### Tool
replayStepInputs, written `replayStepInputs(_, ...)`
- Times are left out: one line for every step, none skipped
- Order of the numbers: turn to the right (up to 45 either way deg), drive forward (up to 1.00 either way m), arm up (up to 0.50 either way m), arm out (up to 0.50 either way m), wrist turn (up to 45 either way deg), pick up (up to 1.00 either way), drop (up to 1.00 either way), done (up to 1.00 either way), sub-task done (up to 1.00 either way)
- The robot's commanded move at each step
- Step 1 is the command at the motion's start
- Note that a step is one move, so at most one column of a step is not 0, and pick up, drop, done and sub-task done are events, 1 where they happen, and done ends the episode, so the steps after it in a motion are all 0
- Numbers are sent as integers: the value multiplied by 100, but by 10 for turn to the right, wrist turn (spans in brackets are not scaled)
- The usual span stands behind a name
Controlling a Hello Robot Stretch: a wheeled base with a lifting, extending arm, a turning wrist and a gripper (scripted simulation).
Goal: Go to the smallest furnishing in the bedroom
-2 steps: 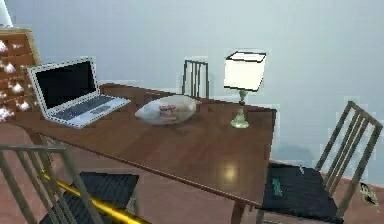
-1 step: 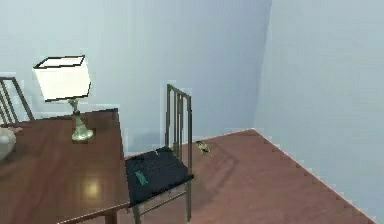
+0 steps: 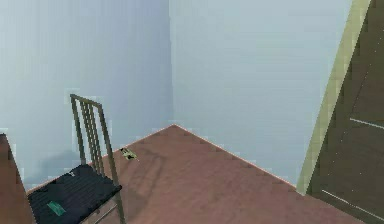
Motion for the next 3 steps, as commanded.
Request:
replayStepInputs(0,10,0,0,0,0,0,0,0)
replayStepInputs(-450,0,0,0,0,0,0,0,0)
replayStepInputs(-450,0,0,0,0,0,0,0,0)
